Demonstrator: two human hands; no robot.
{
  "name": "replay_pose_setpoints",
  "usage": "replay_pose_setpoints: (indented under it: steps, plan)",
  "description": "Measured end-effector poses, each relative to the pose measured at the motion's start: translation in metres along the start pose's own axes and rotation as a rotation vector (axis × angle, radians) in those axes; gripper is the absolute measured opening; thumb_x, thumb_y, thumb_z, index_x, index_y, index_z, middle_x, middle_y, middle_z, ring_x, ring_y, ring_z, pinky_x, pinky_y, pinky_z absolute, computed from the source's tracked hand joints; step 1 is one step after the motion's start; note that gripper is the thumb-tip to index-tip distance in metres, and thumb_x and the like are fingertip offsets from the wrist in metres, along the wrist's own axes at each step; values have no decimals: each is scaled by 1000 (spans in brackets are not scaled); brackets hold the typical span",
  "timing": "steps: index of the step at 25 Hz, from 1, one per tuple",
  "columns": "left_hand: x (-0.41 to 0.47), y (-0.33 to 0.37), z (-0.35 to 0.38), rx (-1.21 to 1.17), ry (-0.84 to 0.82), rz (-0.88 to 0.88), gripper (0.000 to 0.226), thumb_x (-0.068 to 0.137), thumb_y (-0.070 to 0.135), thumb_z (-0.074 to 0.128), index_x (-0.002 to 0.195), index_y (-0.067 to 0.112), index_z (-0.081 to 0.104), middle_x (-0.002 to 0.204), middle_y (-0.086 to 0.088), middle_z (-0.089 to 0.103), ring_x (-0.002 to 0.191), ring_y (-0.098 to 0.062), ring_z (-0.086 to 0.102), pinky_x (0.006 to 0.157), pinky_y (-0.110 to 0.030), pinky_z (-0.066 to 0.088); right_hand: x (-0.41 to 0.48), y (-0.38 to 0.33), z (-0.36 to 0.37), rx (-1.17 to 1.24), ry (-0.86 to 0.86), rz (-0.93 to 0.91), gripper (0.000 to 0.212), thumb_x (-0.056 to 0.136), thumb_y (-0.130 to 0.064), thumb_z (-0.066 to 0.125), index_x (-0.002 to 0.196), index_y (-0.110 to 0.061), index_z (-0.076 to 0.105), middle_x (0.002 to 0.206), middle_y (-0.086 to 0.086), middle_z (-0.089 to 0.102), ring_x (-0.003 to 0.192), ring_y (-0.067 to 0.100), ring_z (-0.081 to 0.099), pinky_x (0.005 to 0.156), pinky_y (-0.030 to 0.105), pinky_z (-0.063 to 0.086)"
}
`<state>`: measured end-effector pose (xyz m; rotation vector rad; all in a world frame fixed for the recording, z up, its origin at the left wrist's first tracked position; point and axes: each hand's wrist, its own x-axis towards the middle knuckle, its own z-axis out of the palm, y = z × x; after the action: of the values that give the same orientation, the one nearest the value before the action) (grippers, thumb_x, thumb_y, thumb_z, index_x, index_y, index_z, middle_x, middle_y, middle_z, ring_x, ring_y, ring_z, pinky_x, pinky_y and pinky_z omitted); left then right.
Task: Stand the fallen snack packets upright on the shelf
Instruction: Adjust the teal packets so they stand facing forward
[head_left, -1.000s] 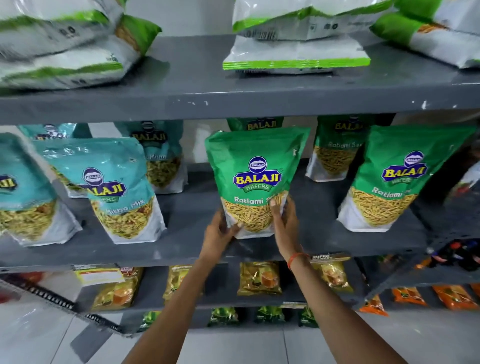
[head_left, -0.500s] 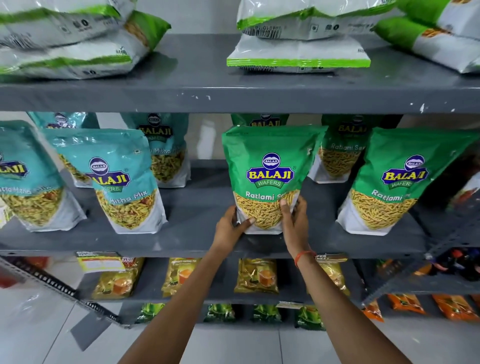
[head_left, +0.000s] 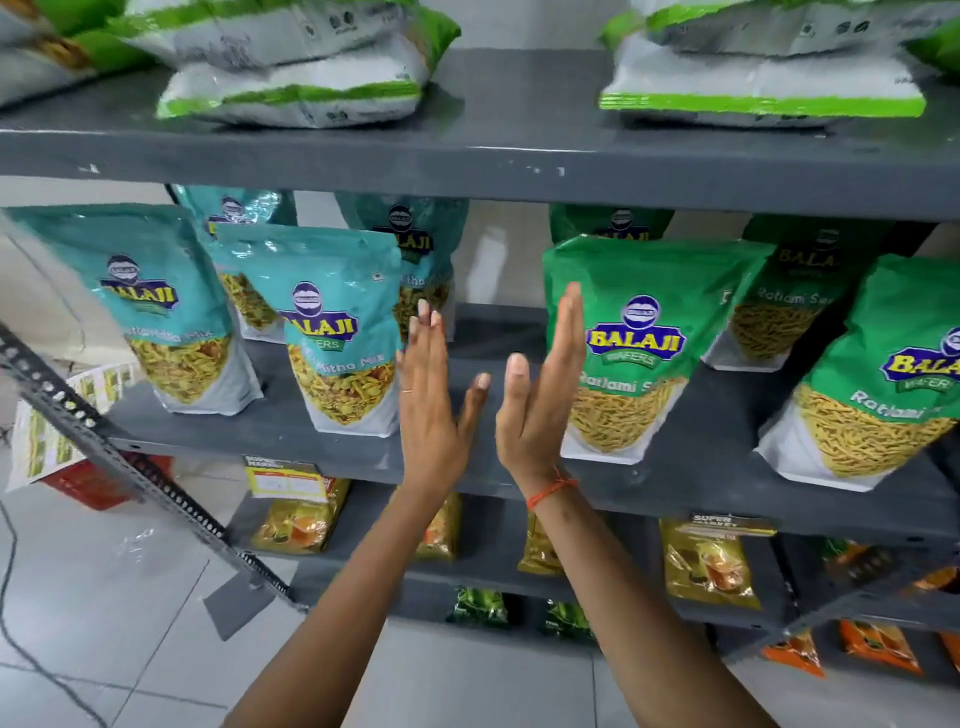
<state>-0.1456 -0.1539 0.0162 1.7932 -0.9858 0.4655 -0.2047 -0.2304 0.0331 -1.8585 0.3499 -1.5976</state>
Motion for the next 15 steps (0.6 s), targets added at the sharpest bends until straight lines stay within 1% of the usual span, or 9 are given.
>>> replay_pose_setpoints:
  steps: [3,5,7,8,10,12,13,14,15]
  plan:
    - [7,-50,-42,82,90,-90,73,93,45,40,148,11,6,158,-7,6,147,-17,1,121,-35,4,-24,-3,59,13,-184,74,57,97,-35,33,147,-13,18,155,0,24,145,16,22,119,27,19]
    - [7,-92,-68,56,93,-207,82,88,47,48,148,10,6,158,-10,8,147,-16,3,120,-31,5,-43,3,94,-3,-296,220,60,96,-39,38,147,-14,21,155,4,28,143,13,23,119,29,20]
    - [0,-133,-85,-46,5,-314,86,85,45,54,148,13,6,158,-3,10,145,-13,8,119,-32,13,-65,15,118,0,-359,455,65,93,-43,46,147,-17,20,156,5,27,143,14,22,119,37,21]
    - [-2,-152,-92,-130,-67,-380,85,84,39,59,148,18,7,156,1,12,144,-11,12,118,-33,19,-75,19,127,24,-368,565,69,90,-42,51,147,-18,20,156,6,27,143,16,23,119,40,22]
    - [-2,-185,-100,-311,-229,-511,84,82,25,66,147,23,12,155,5,21,142,-12,23,116,-38,27,-87,25,137,100,-360,693,75,83,-41,60,145,-18,25,151,8,36,139,20,33,115,40,30]
    - [2,-206,-105,-415,-352,-574,79,81,19,69,145,21,23,149,2,36,135,-13,37,114,-46,32,-90,26,142,168,-394,743,62,78,-39,63,134,-26,39,136,5,54,126,18,50,102,31,44]
    - [4,-211,-107,-432,-379,-590,76,80,19,70,142,21,28,145,2,42,132,-12,41,113,-47,34,-90,25,143,168,-416,763,53,78,-38,65,125,-32,43,128,2,59,120,17,55,95,24,47]
    - [7,-214,-107,-435,-393,-599,73,79,19,72,140,21,32,142,1,46,129,-12,43,111,-48,35,-89,25,144,159,-422,778,47,78,-36,67,120,-34,45,123,0,61,116,16,58,90,21,48]
    - [9,-215,-106,-435,-403,-596,71,78,21,73,138,20,36,141,0,48,128,-13,45,110,-48,37,-90,27,144,156,-412,790,44,79,-32,69,118,-32,47,122,1,62,114,17,59,89,24,50]
